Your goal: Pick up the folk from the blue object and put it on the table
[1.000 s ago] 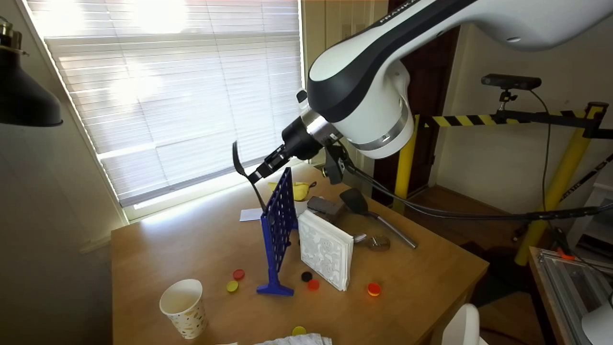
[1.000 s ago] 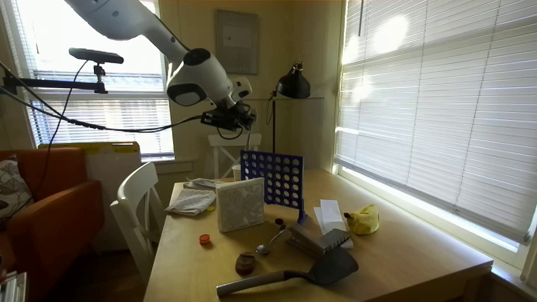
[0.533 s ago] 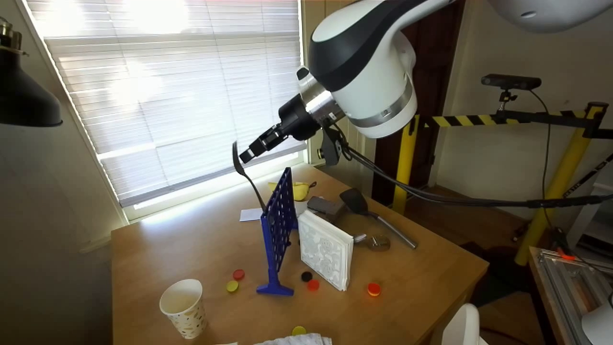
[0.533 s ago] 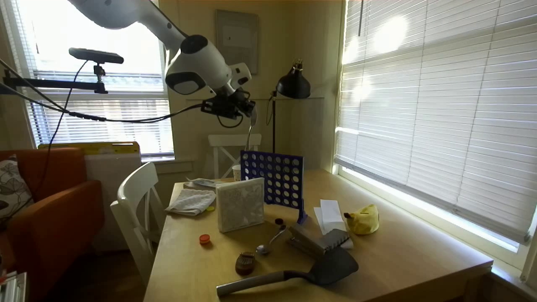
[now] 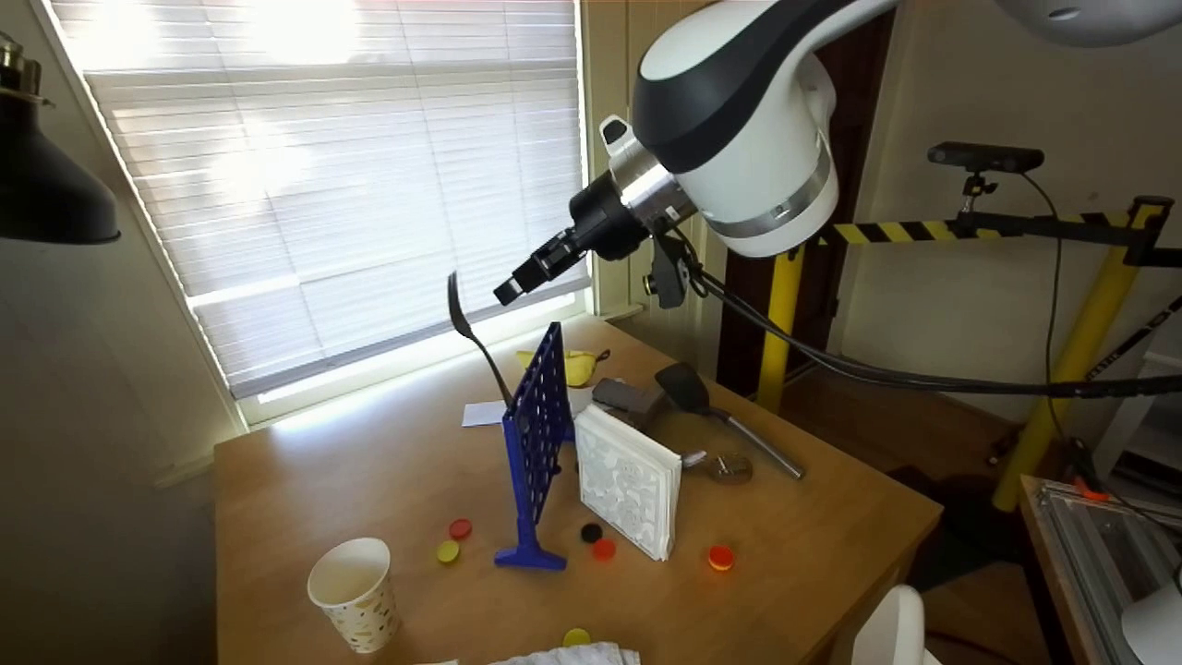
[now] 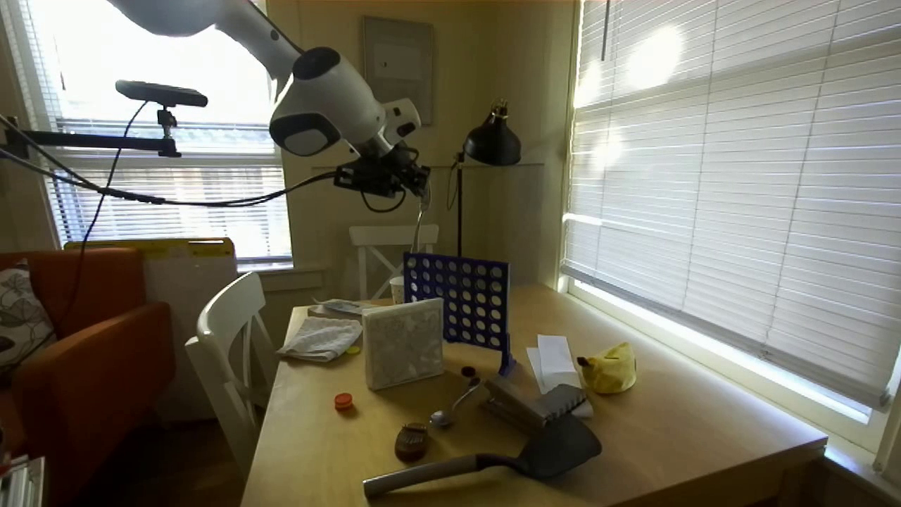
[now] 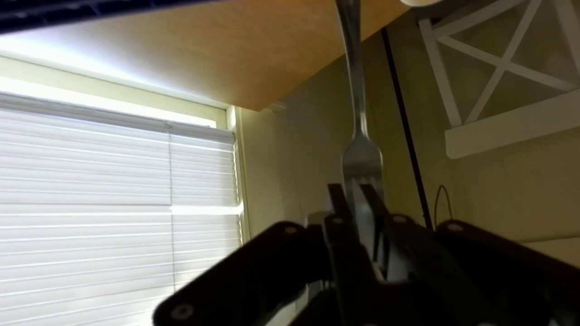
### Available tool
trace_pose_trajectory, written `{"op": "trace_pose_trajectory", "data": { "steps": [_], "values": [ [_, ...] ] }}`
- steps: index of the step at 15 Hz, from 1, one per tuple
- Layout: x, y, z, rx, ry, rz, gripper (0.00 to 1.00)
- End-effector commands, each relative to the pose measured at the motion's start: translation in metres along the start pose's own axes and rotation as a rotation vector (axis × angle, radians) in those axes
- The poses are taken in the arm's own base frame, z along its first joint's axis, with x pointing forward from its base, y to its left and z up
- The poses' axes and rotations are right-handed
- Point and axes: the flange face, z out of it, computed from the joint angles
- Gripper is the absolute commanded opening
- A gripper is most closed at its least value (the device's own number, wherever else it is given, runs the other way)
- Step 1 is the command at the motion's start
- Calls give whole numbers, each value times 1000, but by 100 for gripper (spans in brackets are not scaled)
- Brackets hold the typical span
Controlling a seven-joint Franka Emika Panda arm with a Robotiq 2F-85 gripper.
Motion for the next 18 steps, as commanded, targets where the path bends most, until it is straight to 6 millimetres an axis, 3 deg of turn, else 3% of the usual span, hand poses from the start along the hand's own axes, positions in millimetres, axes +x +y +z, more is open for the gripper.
{"op": "trace_pose_trajectory", "data": {
  "steps": [1, 5, 8, 13, 18],
  "values": [
    [-44, 16, -13, -54, -89, 19, 46],
    [-54, 17, -12, -33, -134, 68, 74],
    [-41, 2, -7, 12, -113, 74, 96],
    [-16, -20, 5, 29, -43, 54, 100],
    [-11, -26, 20, 41, -30, 38, 100]
  ]
}}
